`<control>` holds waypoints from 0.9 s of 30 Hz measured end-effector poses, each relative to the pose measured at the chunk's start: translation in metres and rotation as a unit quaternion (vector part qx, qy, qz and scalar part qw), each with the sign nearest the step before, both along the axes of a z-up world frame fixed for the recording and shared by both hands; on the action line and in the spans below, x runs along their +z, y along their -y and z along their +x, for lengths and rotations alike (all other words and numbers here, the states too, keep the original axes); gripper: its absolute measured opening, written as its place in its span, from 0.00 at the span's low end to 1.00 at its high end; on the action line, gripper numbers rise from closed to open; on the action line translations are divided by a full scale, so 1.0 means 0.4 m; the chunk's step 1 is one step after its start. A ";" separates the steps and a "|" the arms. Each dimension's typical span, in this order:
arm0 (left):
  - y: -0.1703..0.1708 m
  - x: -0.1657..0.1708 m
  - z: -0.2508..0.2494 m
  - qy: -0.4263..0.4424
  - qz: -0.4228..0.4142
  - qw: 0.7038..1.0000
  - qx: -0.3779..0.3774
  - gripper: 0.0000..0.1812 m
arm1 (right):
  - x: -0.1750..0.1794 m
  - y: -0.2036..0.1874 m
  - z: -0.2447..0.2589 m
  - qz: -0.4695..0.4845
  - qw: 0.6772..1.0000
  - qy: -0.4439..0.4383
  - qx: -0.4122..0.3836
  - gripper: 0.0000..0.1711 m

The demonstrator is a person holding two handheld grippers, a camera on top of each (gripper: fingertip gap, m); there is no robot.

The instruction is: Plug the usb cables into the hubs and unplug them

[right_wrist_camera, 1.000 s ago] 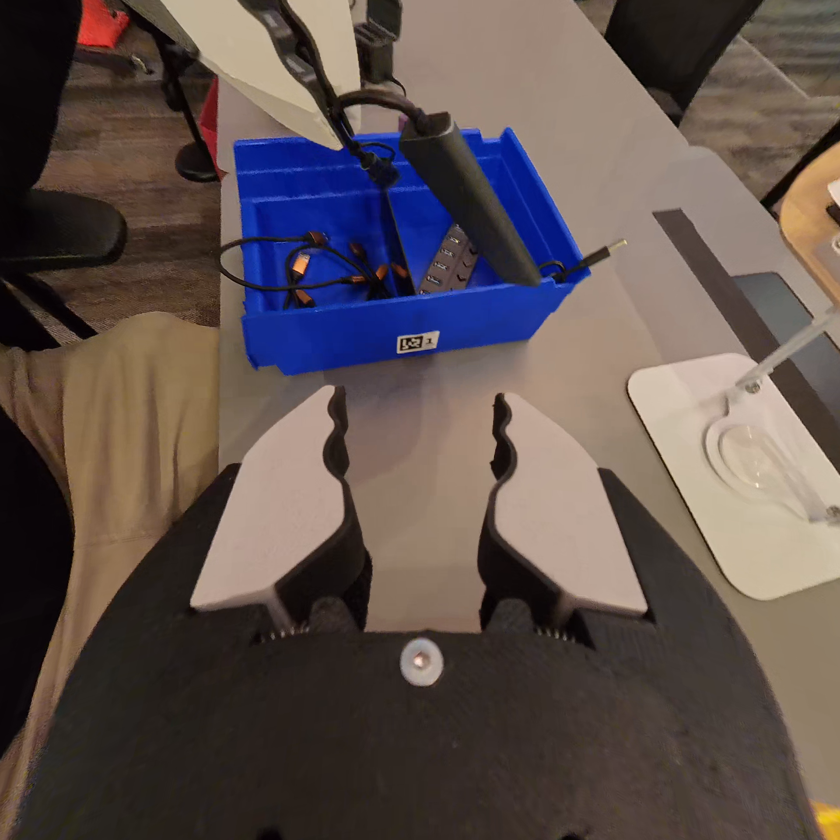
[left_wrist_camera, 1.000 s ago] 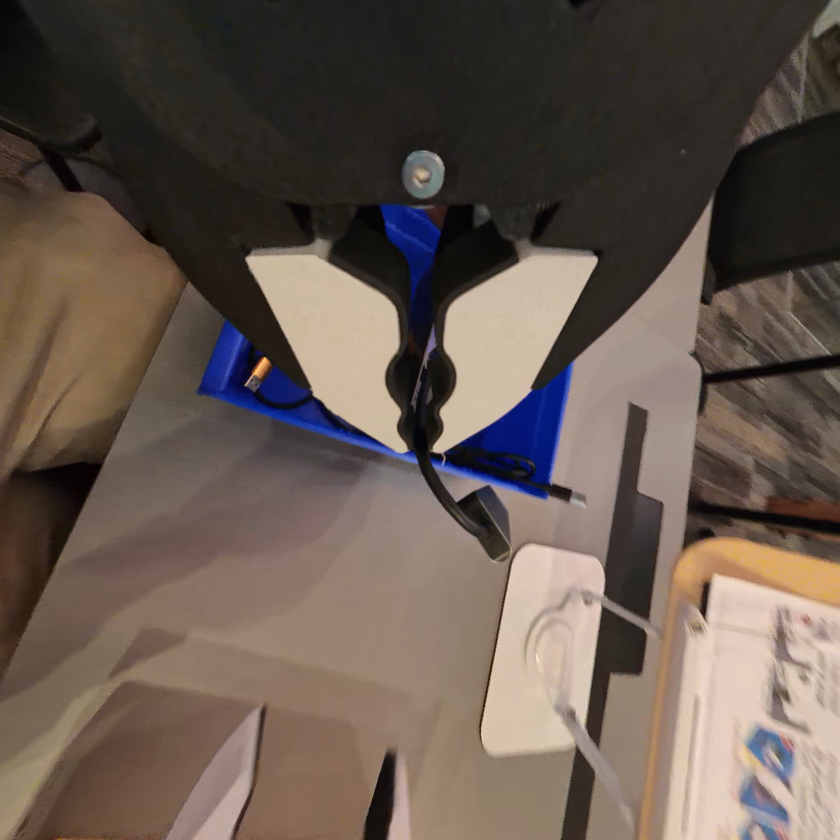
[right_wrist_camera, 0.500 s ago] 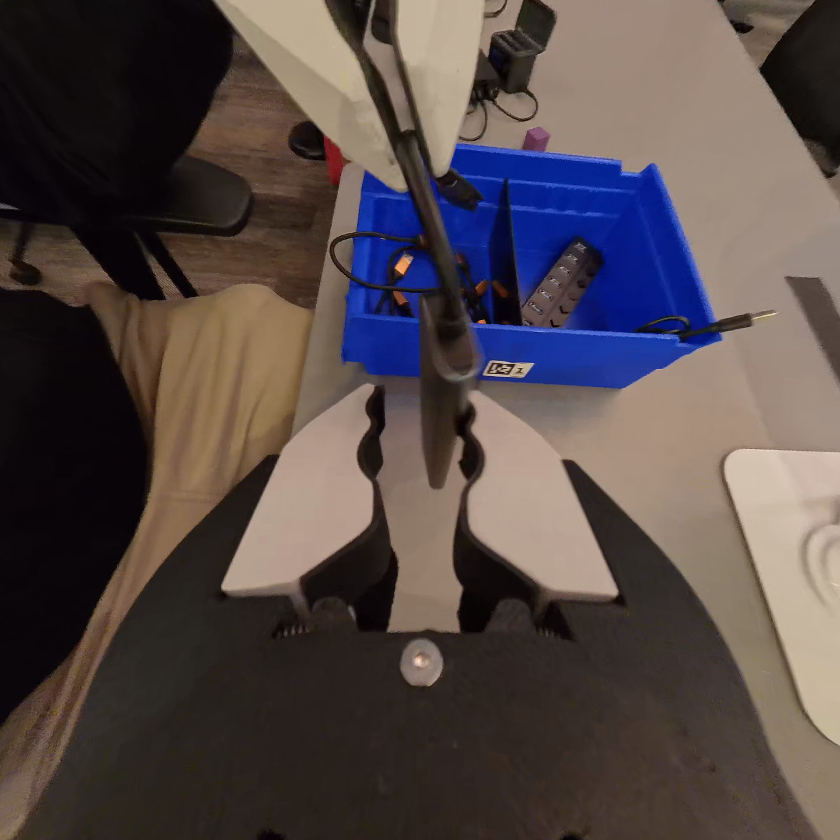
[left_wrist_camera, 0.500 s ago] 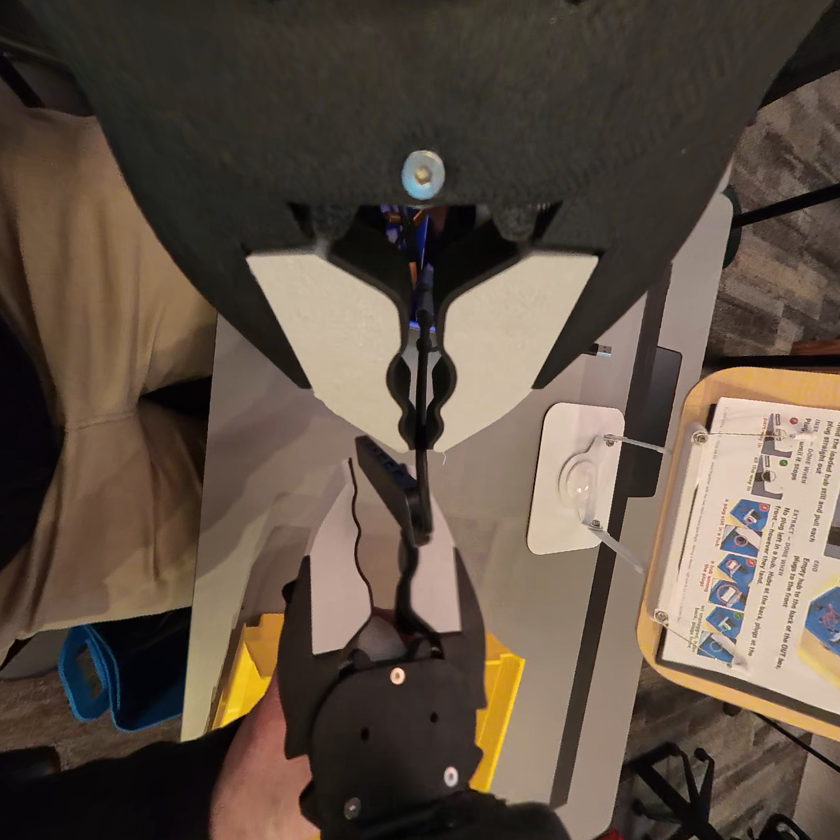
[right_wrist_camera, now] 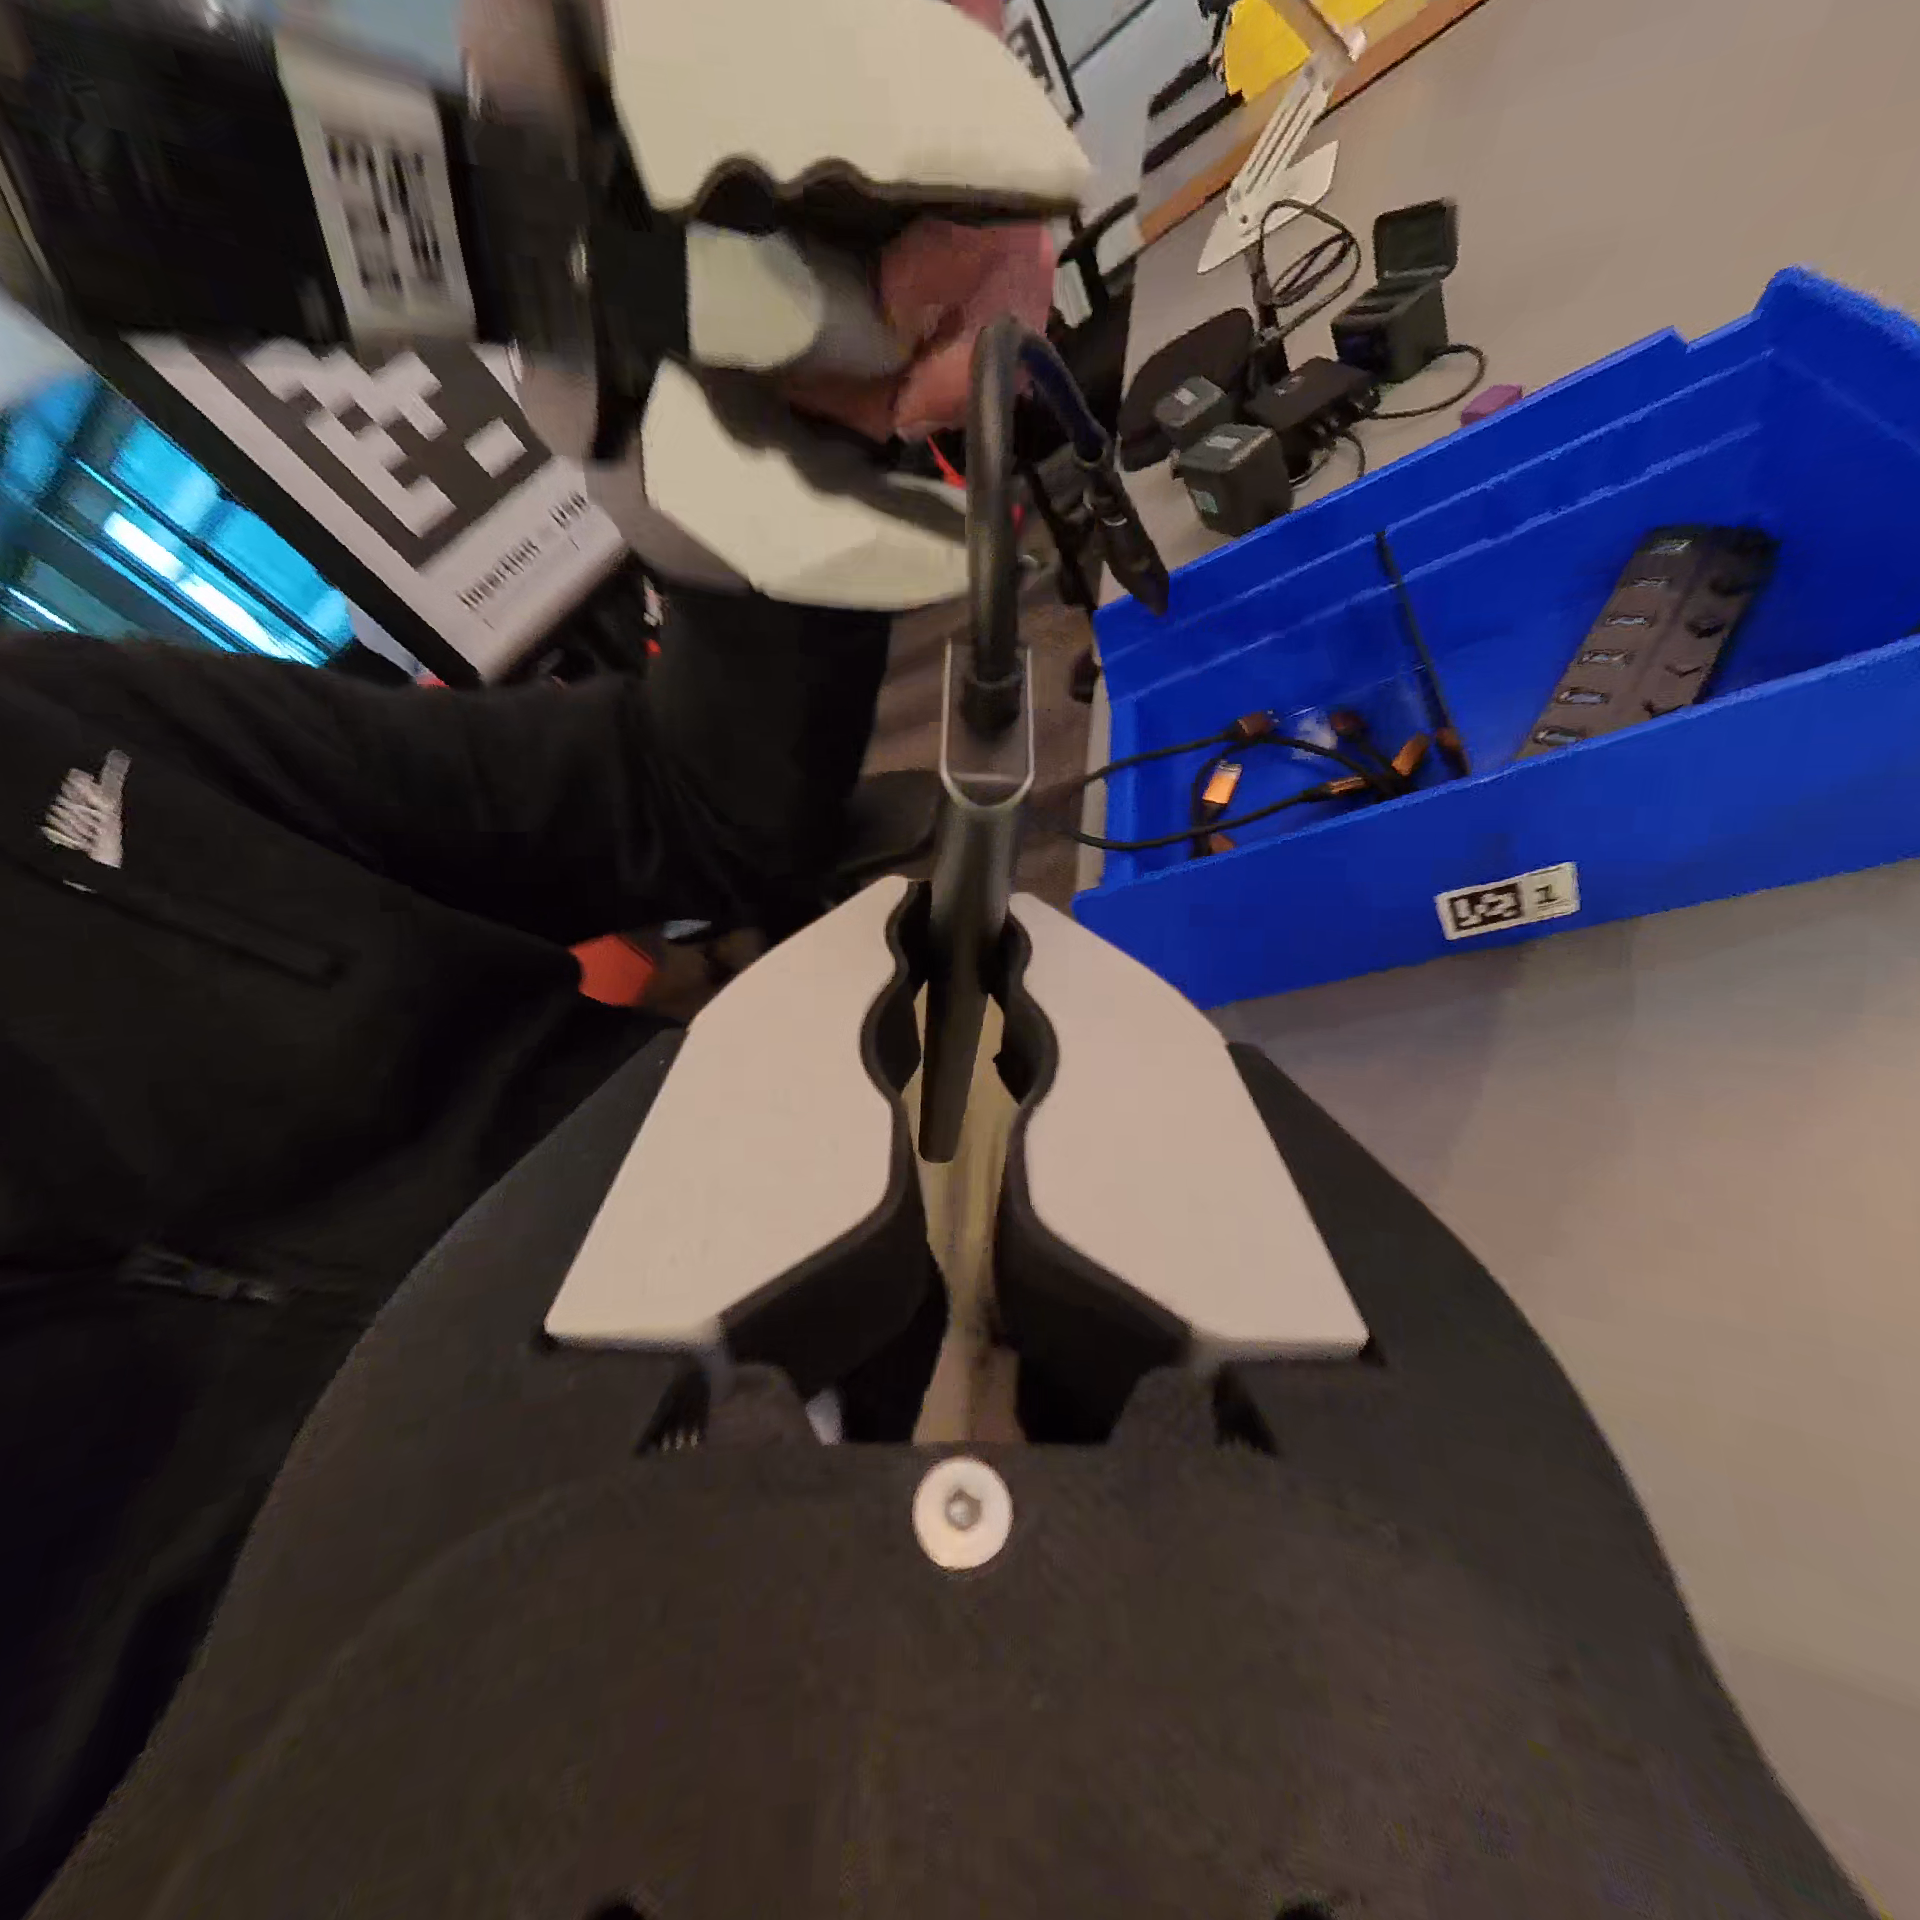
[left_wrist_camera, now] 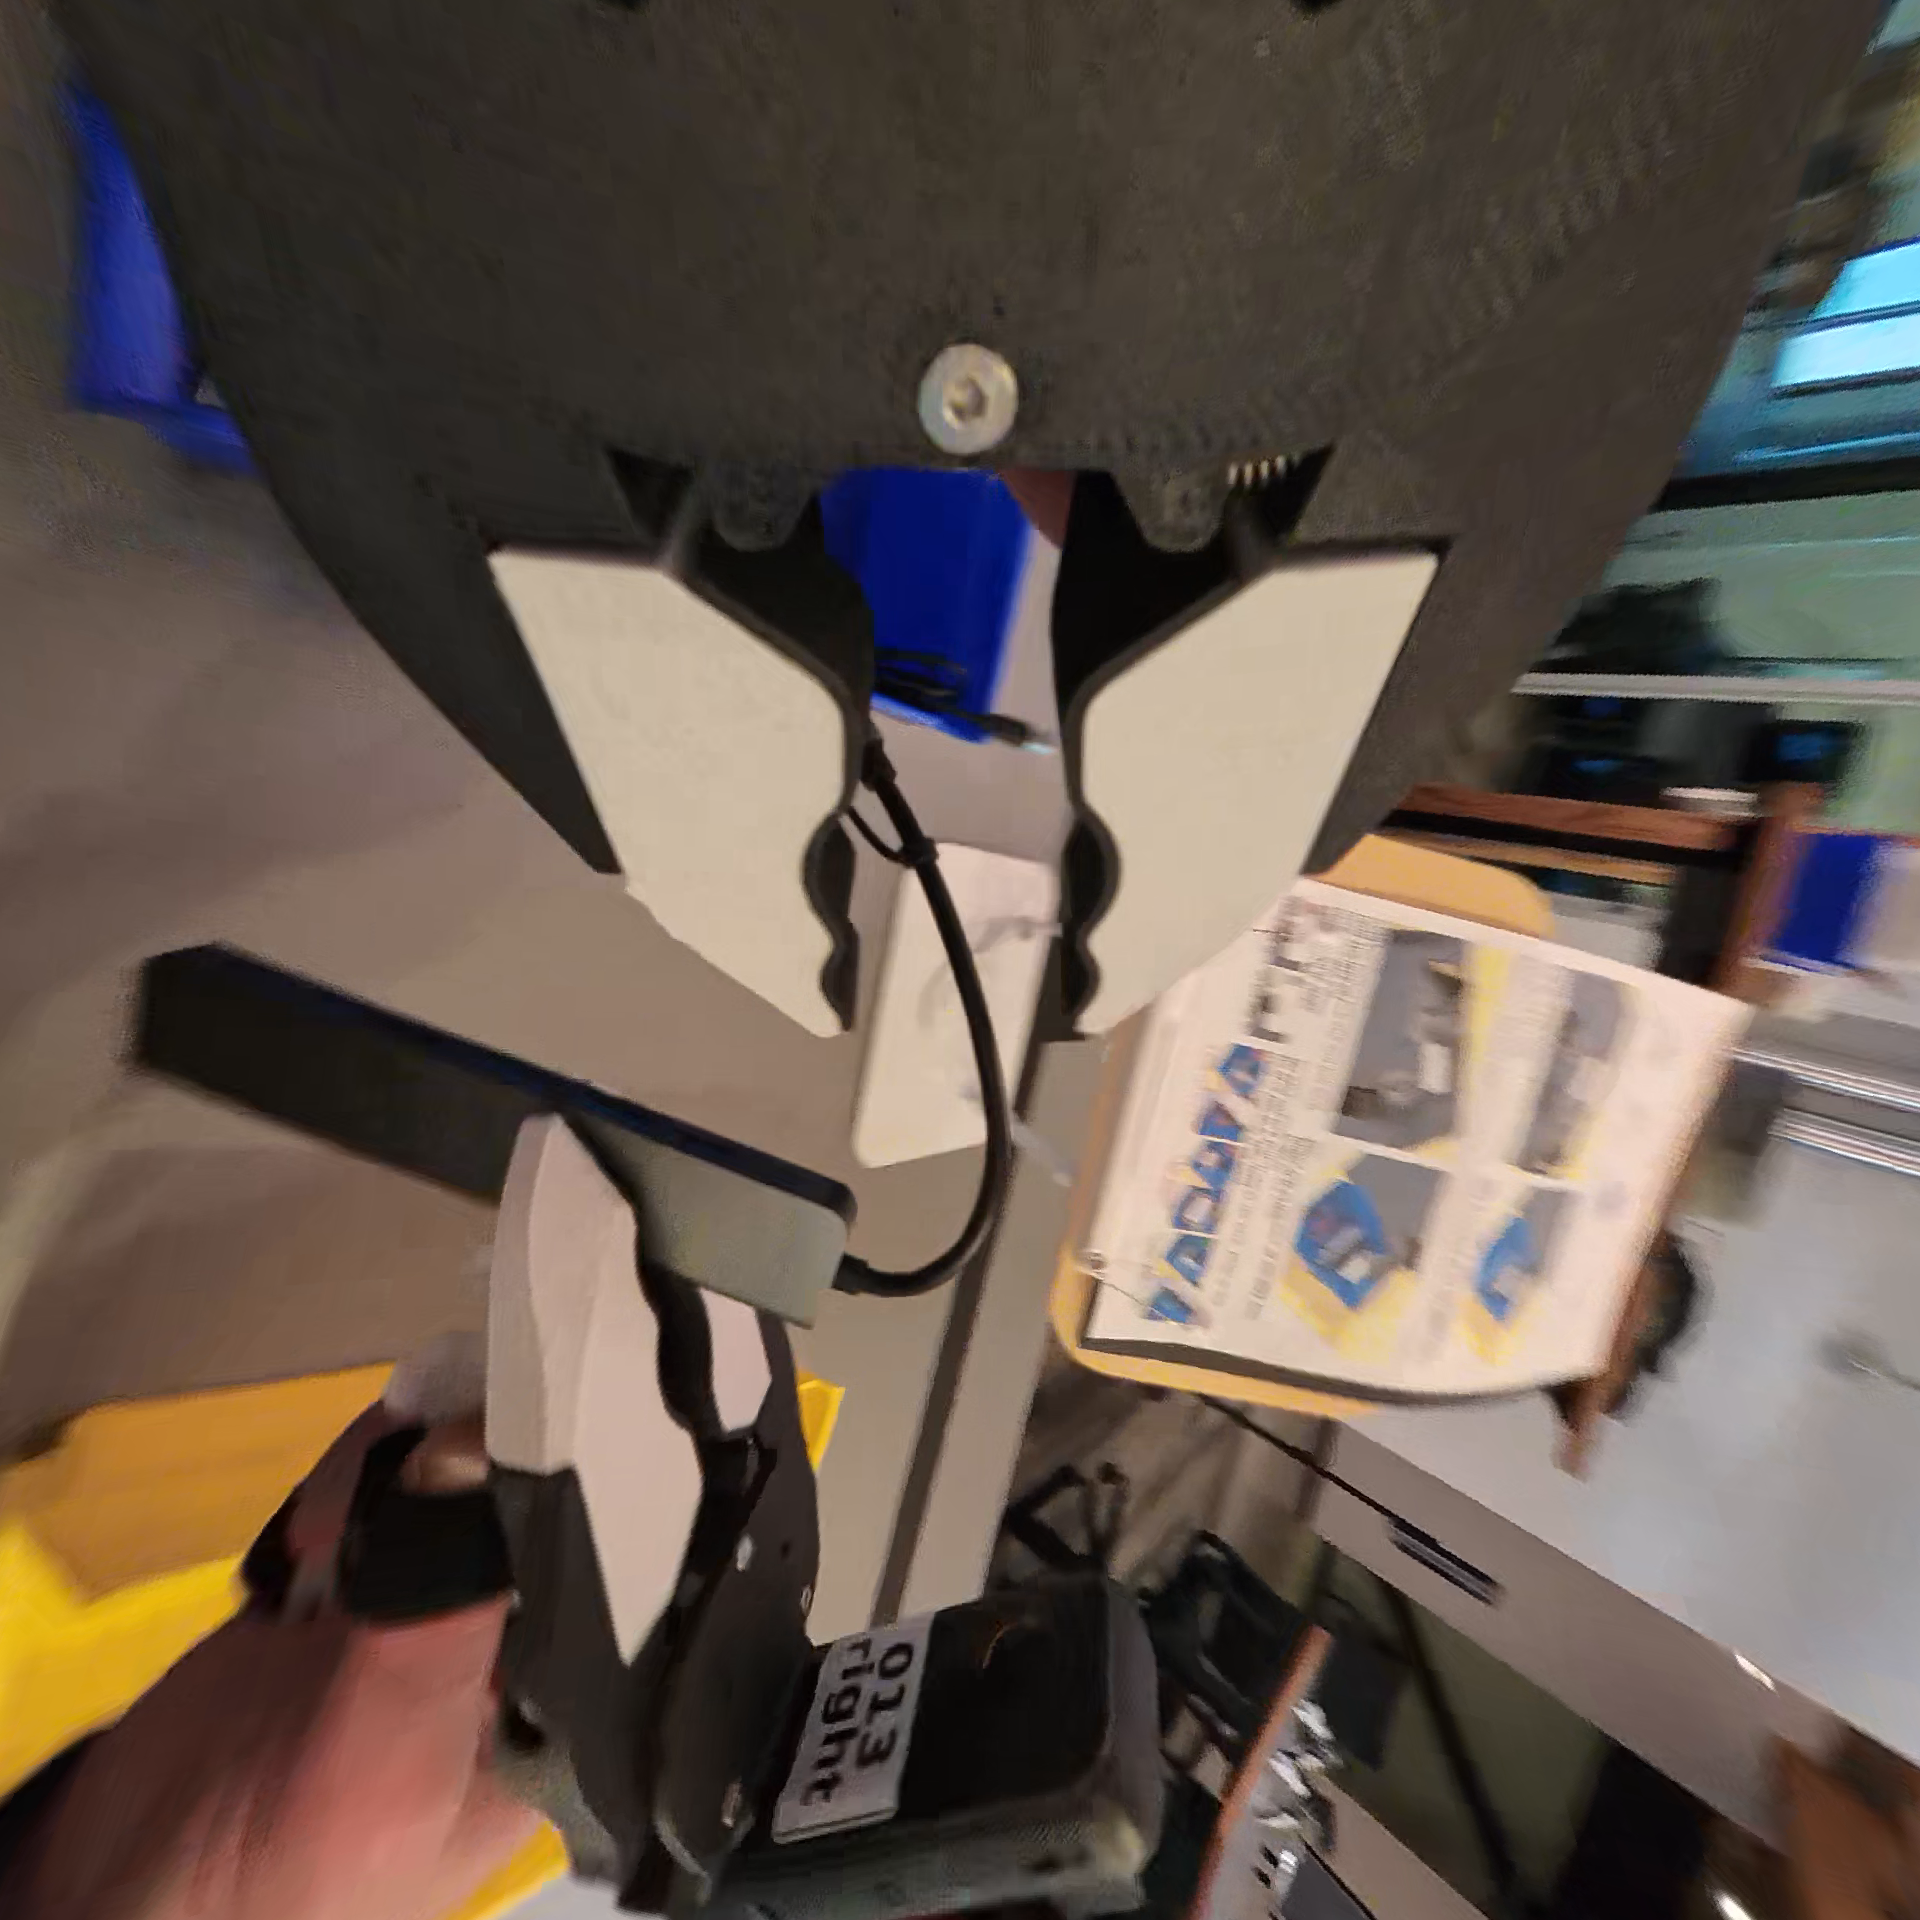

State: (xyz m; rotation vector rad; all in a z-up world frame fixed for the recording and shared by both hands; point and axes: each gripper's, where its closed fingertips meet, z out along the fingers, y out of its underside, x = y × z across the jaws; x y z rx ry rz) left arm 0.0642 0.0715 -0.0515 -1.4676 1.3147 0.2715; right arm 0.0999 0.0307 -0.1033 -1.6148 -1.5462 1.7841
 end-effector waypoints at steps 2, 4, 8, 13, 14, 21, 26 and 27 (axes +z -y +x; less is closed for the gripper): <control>-0.006 -0.008 0.012 -0.080 0.069 0.994 0.010 0.30 | 0.001 -0.005 0.013 -0.037 0.999 0.005 0.009 0.06; -0.005 -0.009 0.045 -0.127 0.130 0.983 0.003 0.33 | -0.003 -0.006 0.024 -0.062 0.998 0.013 0.018 0.06; -0.011 -0.033 0.107 -0.184 0.214 0.959 -0.015 0.31 | 0.004 0.013 0.040 -0.123 0.991 0.016 0.055 0.06; -0.035 -0.071 0.137 -0.230 0.288 0.930 -0.013 0.19 | -0.009 0.048 0.046 -0.143 0.985 0.043 0.091 0.07; -0.037 -0.071 0.138 -0.236 0.308 0.922 -0.012 0.16 | -0.005 0.047 0.048 -0.153 0.983 0.039 0.092 0.07; -0.056 -0.111 0.128 -0.209 0.244 0.947 -0.004 0.06 | 0.021 0.018 0.048 -0.151 0.986 0.007 0.066 0.21; -0.065 -0.117 0.088 -0.159 0.166 0.973 0.006 0.06 | 0.053 -0.046 0.066 -0.030 0.997 -0.069 0.004 0.34; -0.067 -0.114 0.080 -0.151 0.159 0.976 0.008 0.06 | 0.064 -0.056 0.072 0.008 0.996 -0.087 -0.010 0.33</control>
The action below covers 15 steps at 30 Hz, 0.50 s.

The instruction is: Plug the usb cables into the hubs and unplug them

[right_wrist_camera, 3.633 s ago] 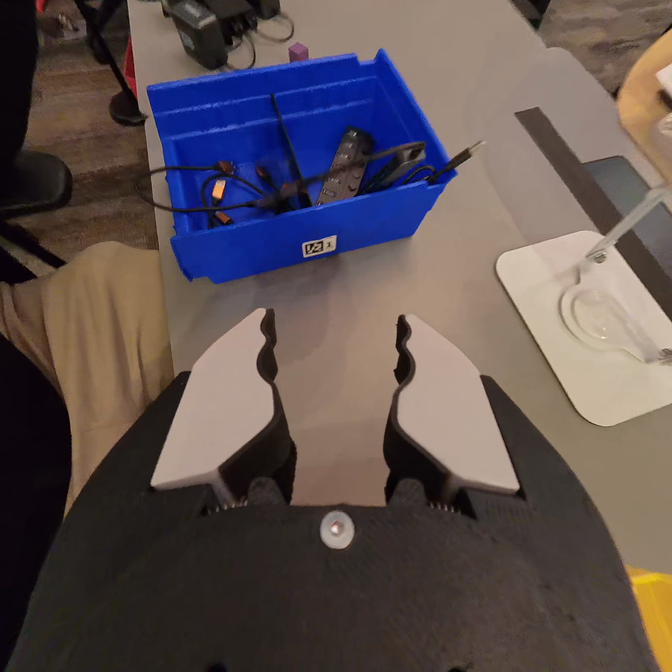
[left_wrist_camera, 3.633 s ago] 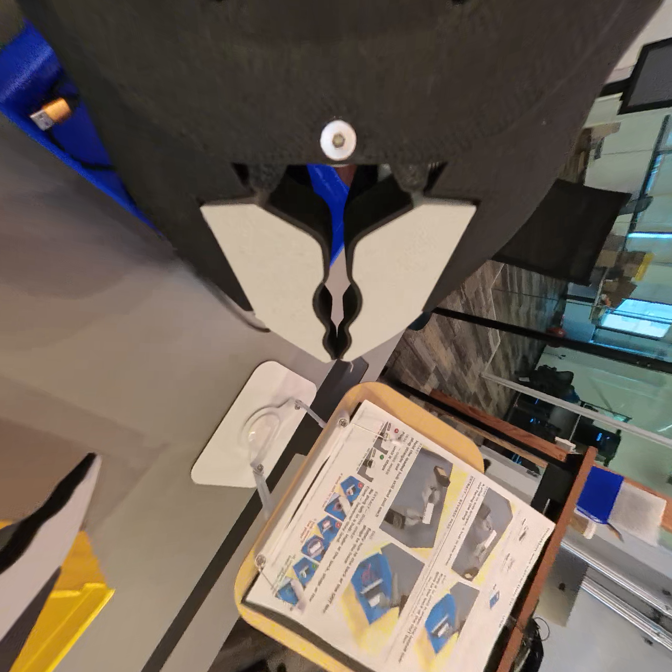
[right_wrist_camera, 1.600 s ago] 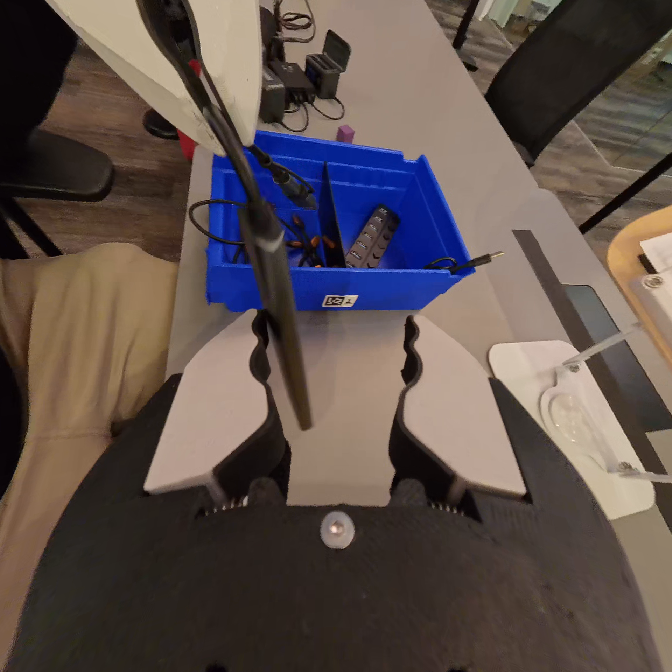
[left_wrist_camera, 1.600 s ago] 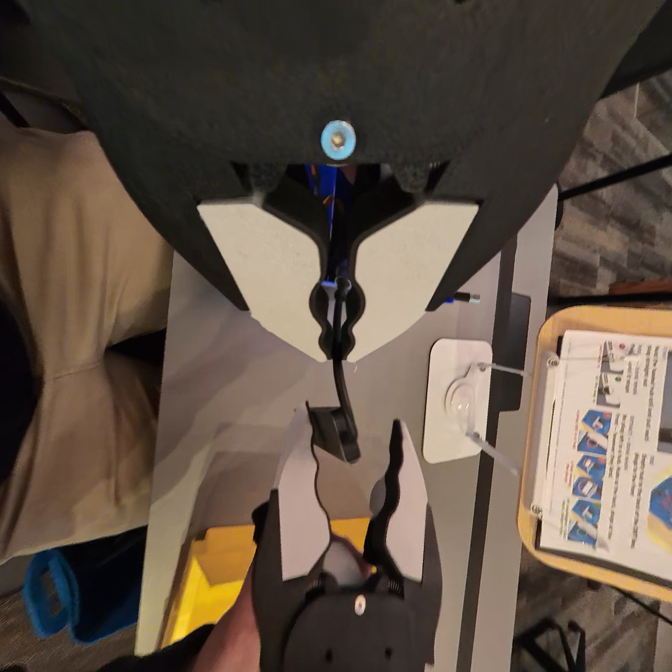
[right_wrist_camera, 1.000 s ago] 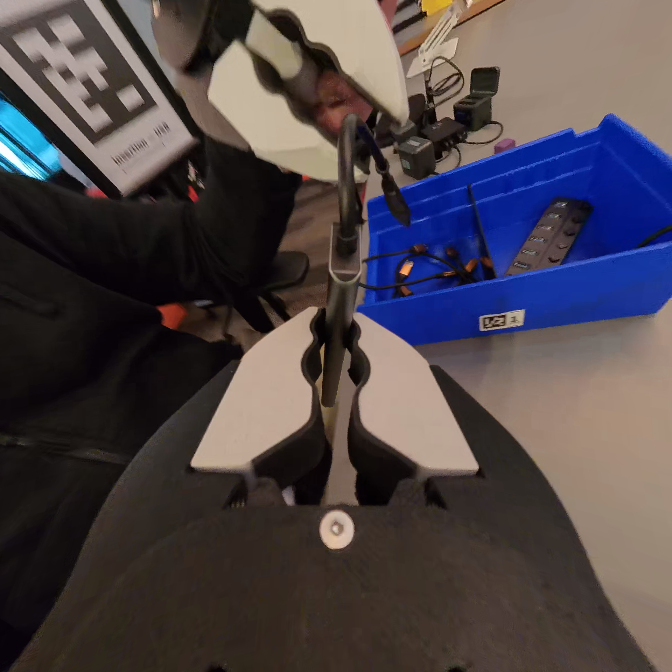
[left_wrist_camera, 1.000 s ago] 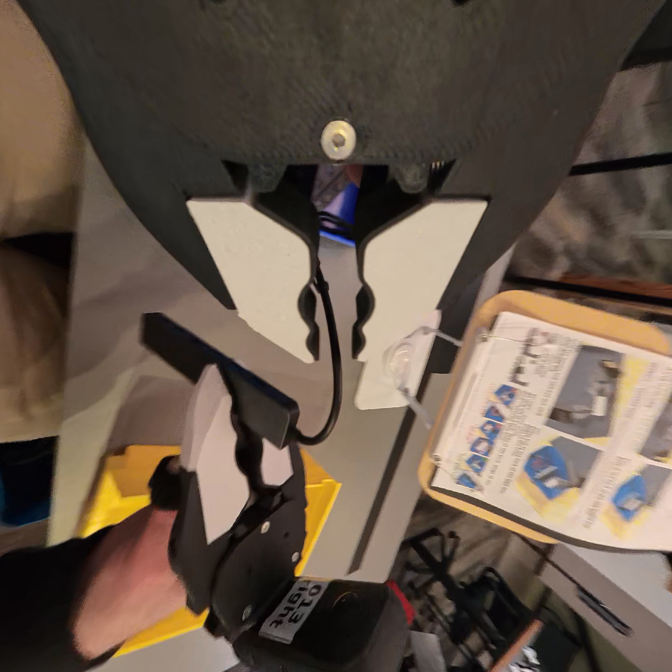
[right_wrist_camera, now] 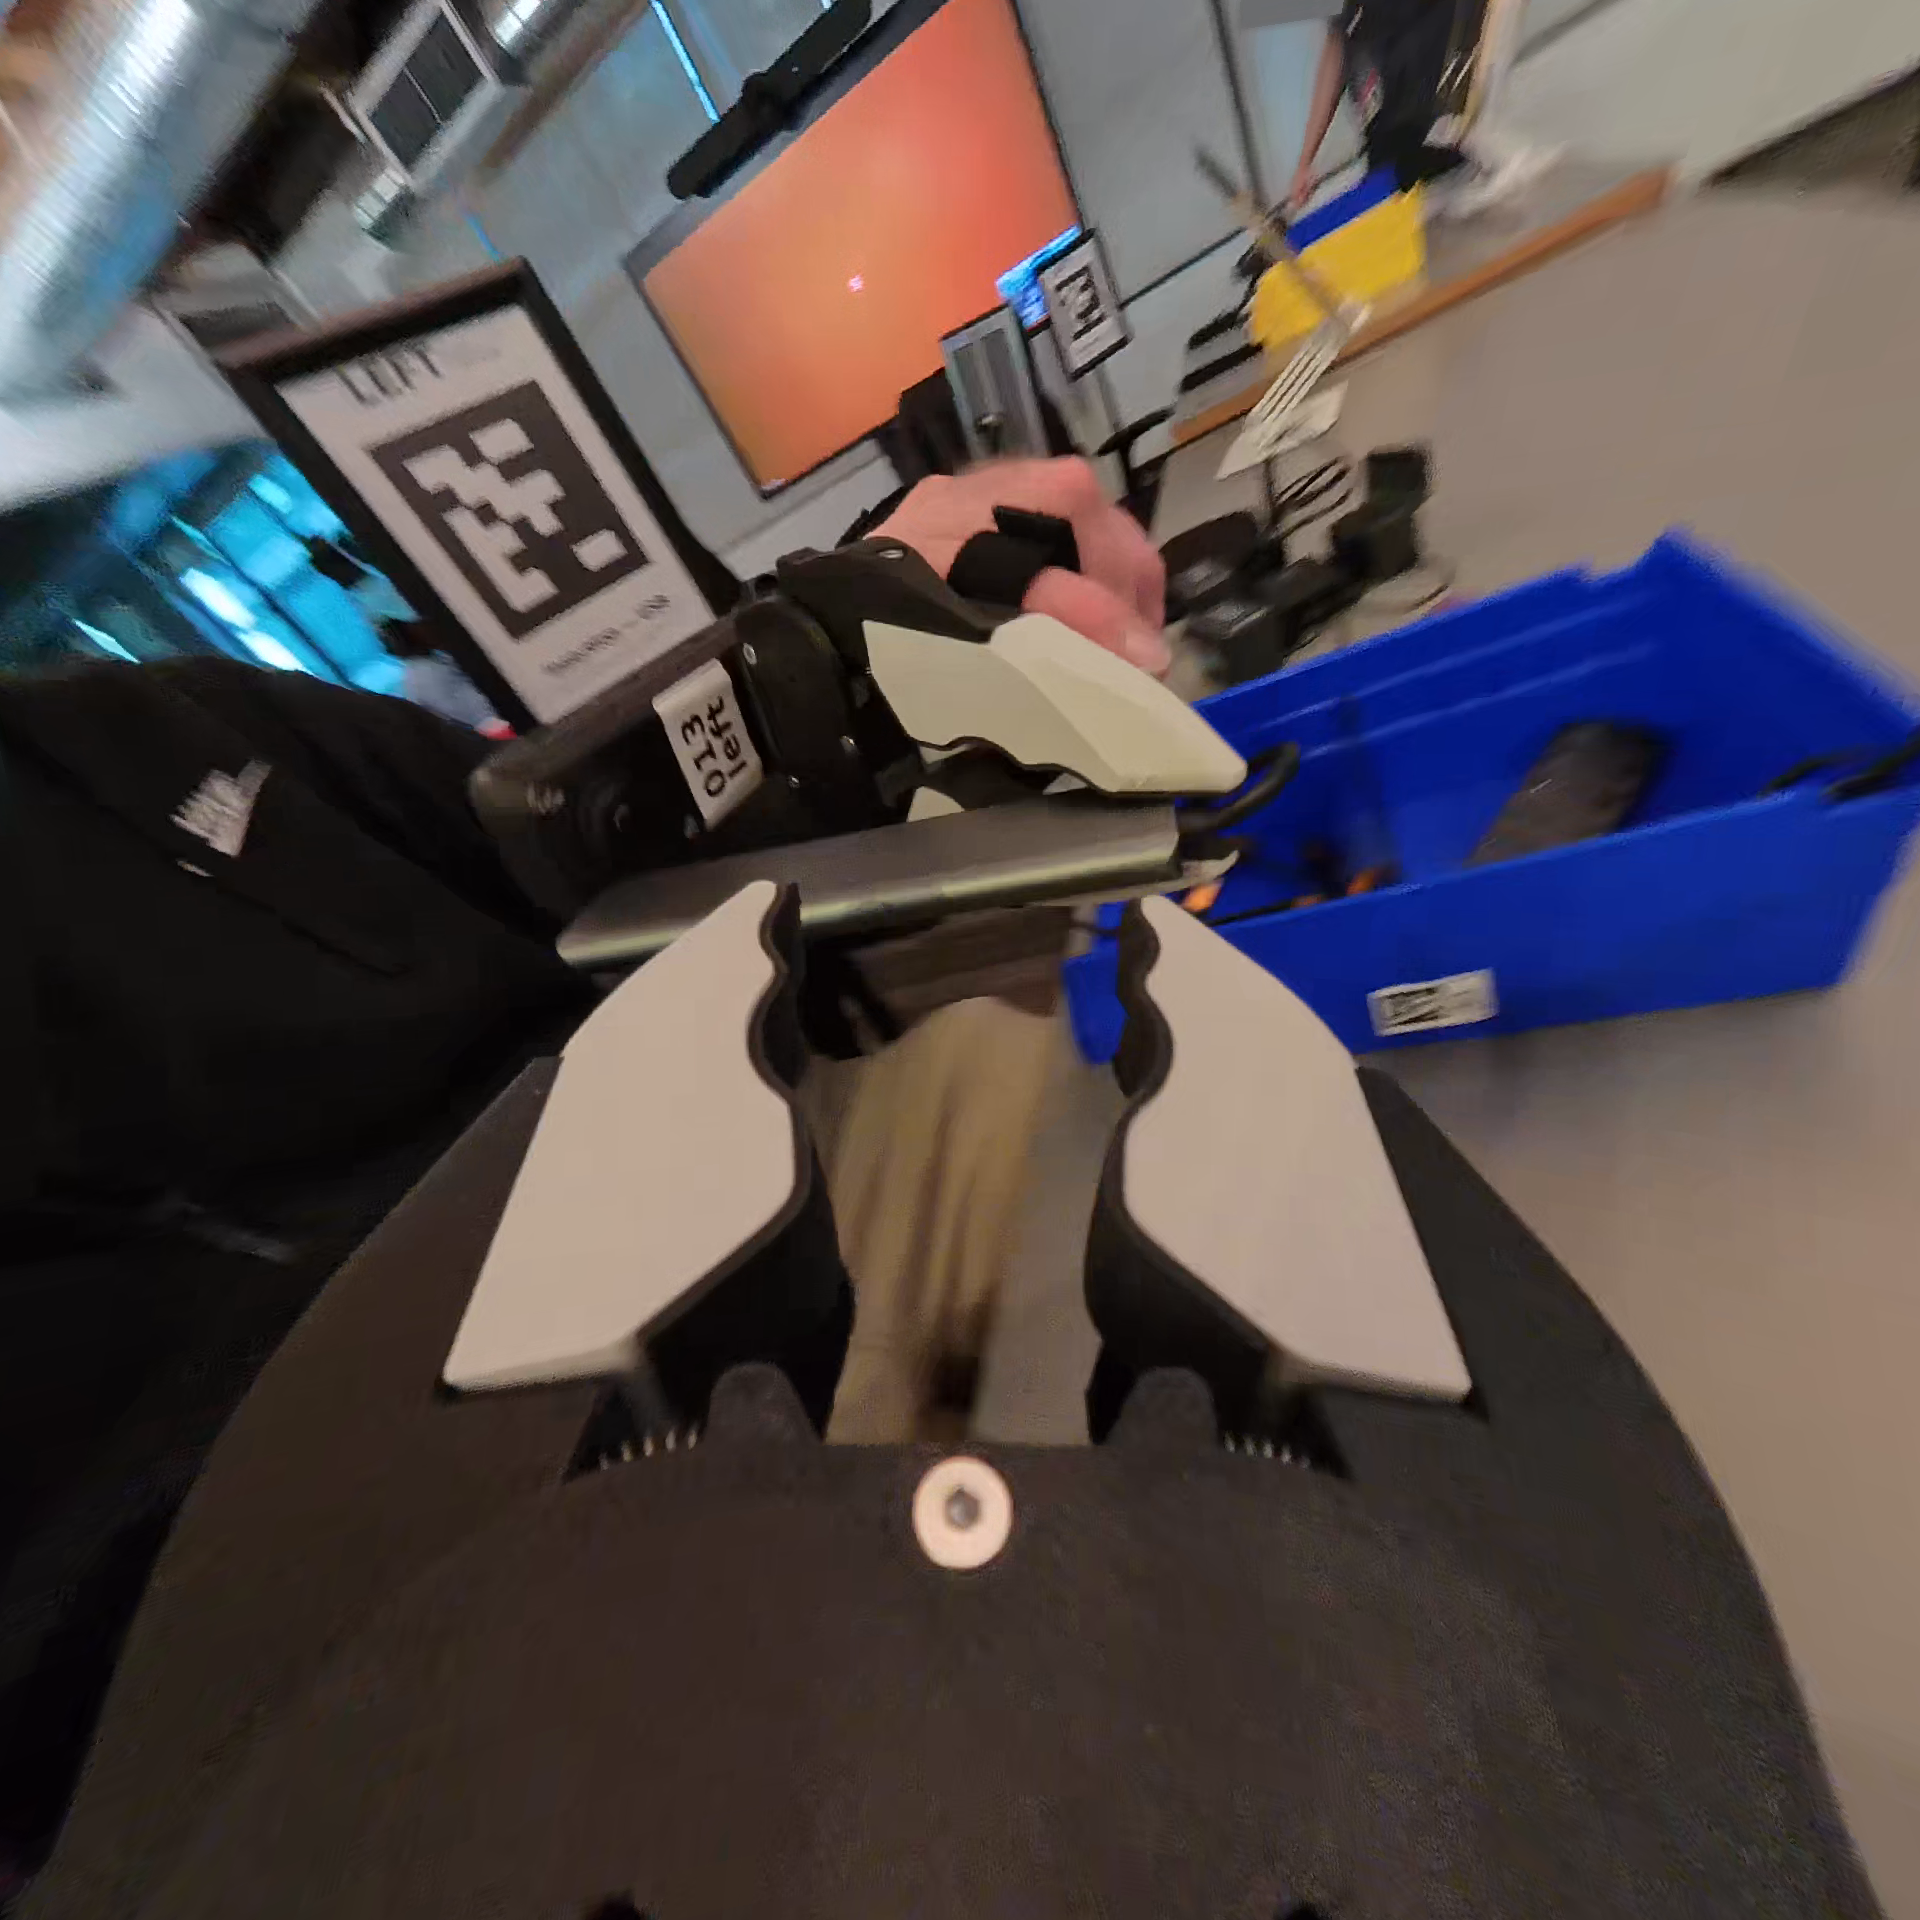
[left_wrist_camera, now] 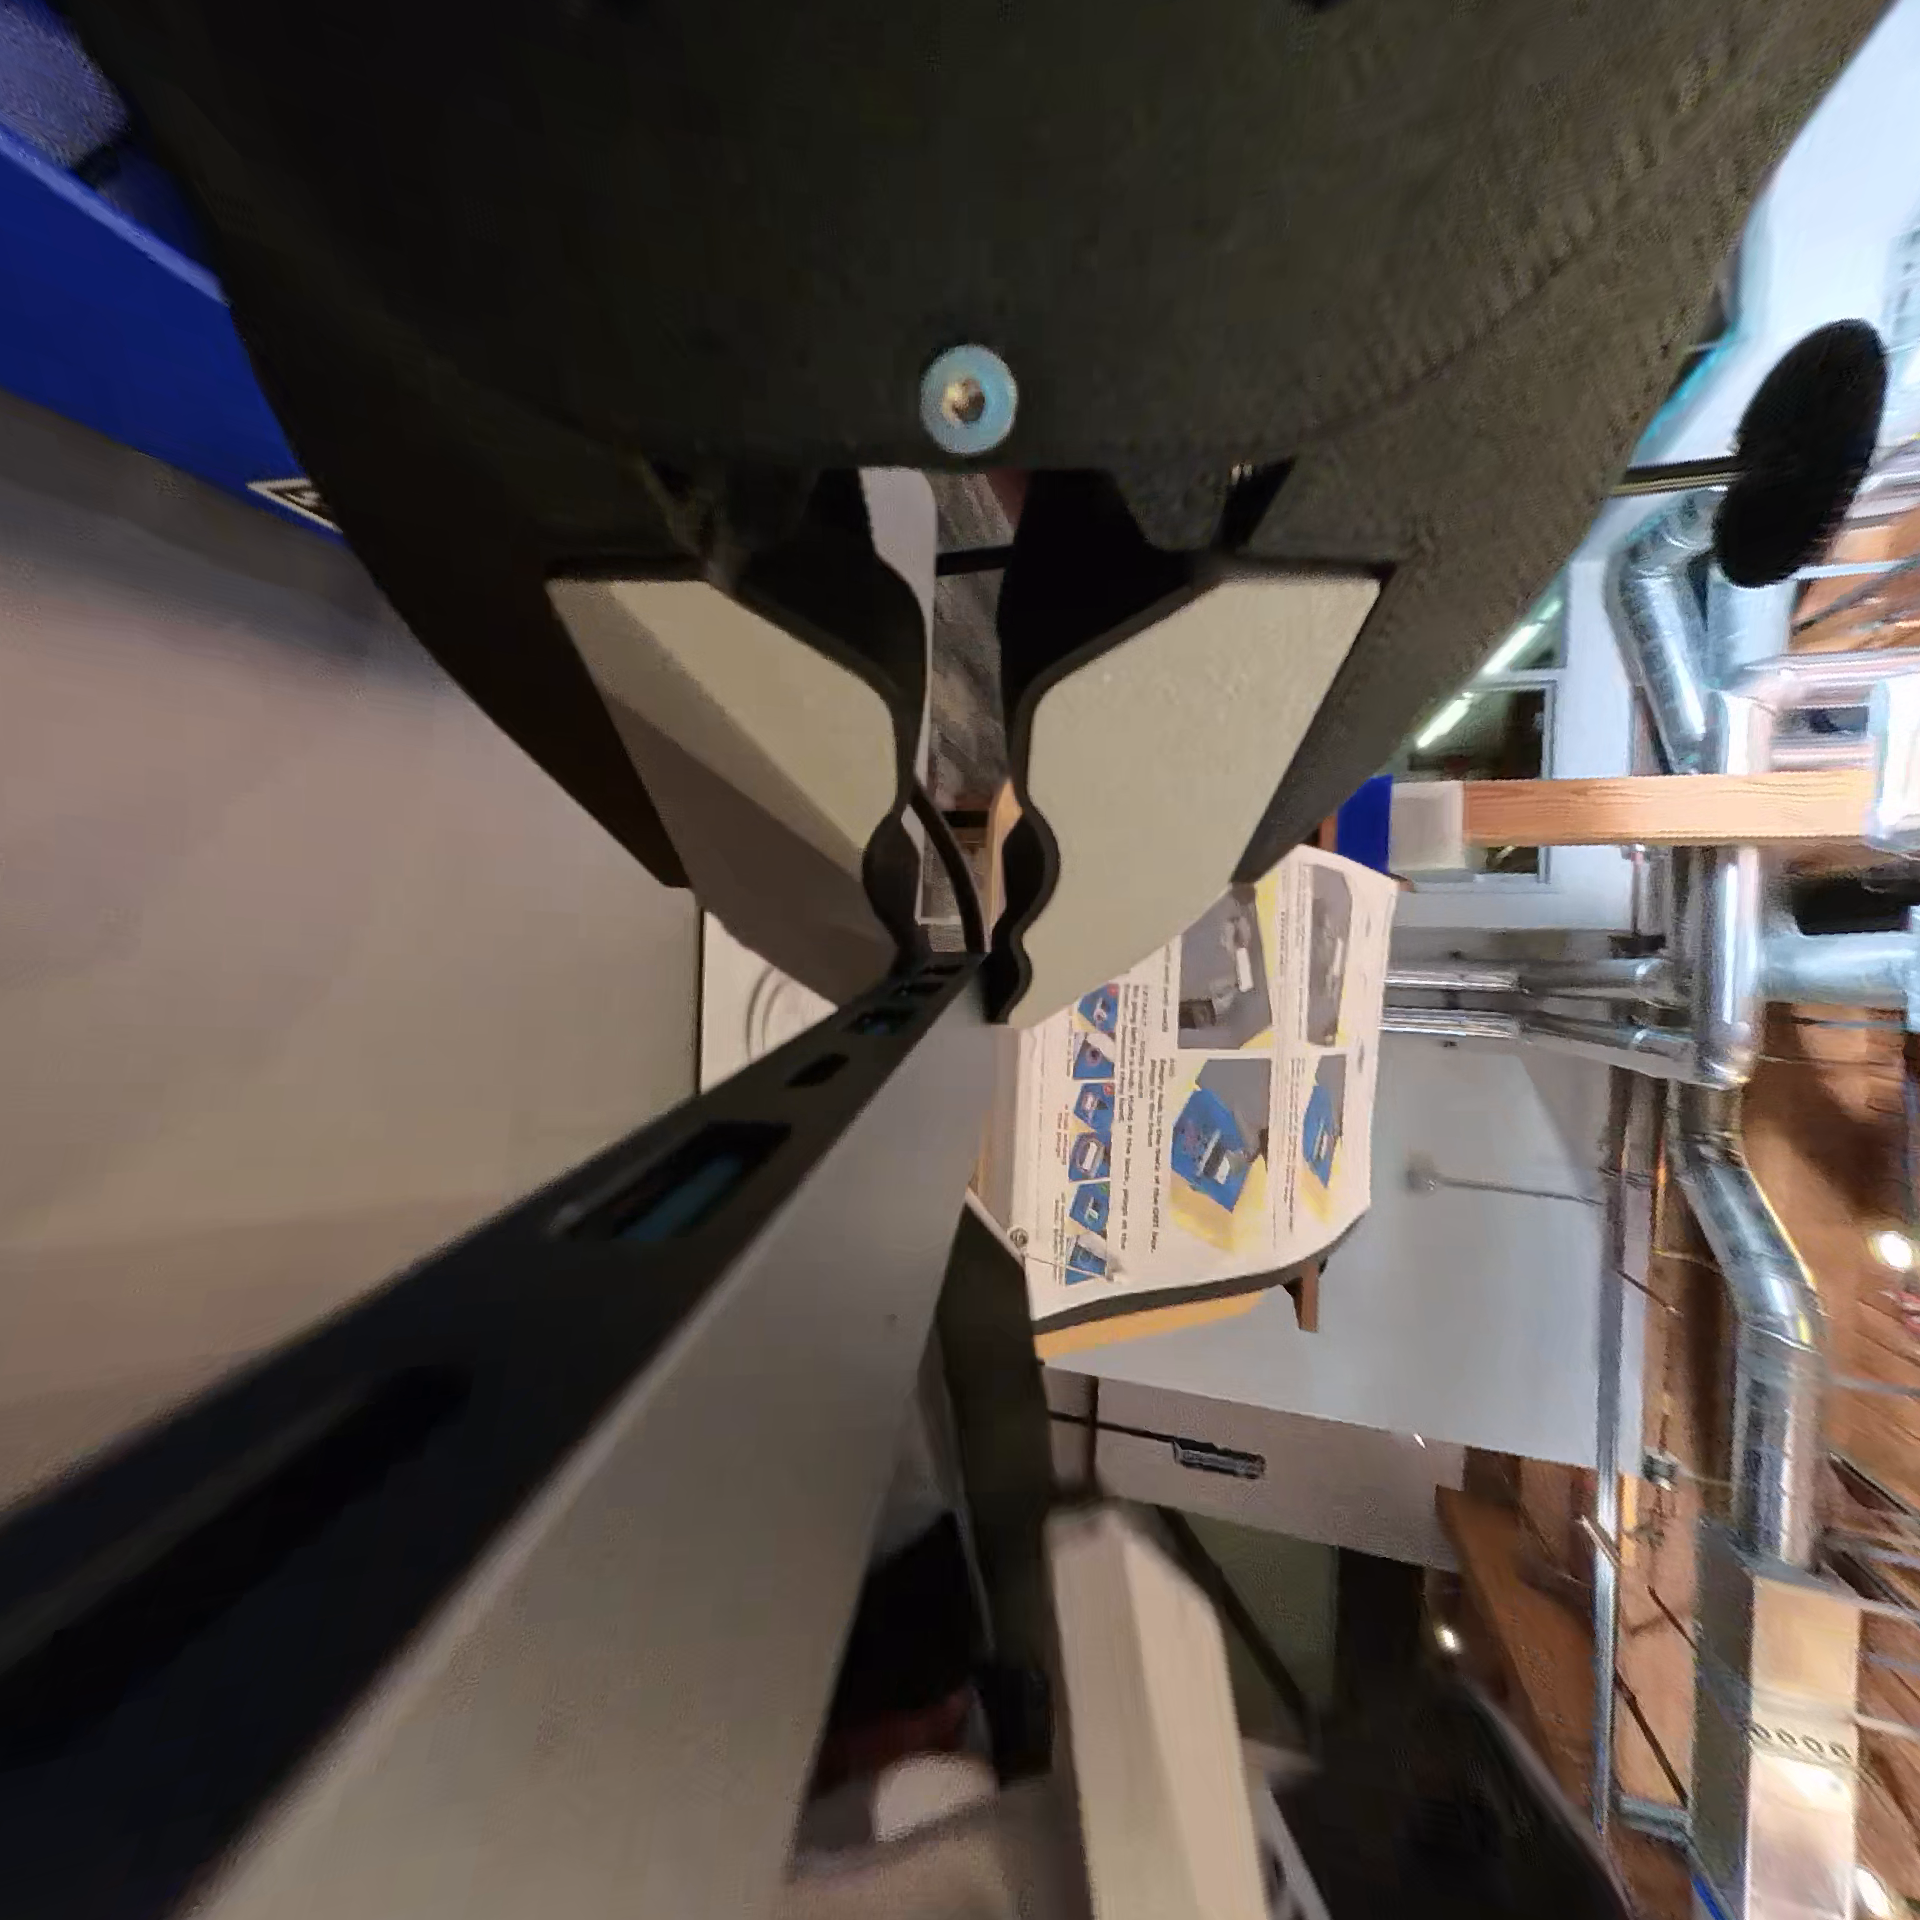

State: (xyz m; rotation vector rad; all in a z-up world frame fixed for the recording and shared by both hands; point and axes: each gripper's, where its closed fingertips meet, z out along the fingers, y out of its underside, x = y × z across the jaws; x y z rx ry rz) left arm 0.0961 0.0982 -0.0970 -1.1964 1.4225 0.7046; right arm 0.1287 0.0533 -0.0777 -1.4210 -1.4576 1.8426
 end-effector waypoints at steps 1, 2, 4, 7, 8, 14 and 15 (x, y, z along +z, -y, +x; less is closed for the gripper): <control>-0.002 -0.002 -0.008 0.008 -0.016 1.000 0.005 0.06 | 0.004 -0.009 0.003 0.058 0.998 -0.012 -0.020 0.33; -0.001 -0.015 -0.014 0.020 -0.052 0.998 0.009 0.06 | 0.002 -0.013 0.005 0.147 0.988 -0.022 -0.043 0.34; 0.001 -0.016 -0.015 0.049 -0.080 0.996 0.005 0.06 | 0.016 0.012 0.004 0.295 0.952 -0.056 -0.062 0.40; -0.001 -0.026 -0.018 0.080 -0.125 0.989 0.016 0.06 | 0.017 0.045 -0.018 0.427 0.900 -0.043 -0.070 0.41; -0.002 -0.032 -0.021 0.083 -0.138 0.987 0.024 0.06 | 0.013 0.052 -0.028 0.466 0.881 -0.035 -0.075 0.39; 0.008 -0.075 -0.041 0.059 -0.198 0.976 0.074 0.06 | -0.006 0.066 -0.083 0.623 0.773 0.020 -0.117 0.28; 0.008 -0.075 -0.042 0.062 -0.201 0.974 0.081 0.06 | -0.010 0.072 -0.087 0.641 0.759 0.027 -0.115 0.24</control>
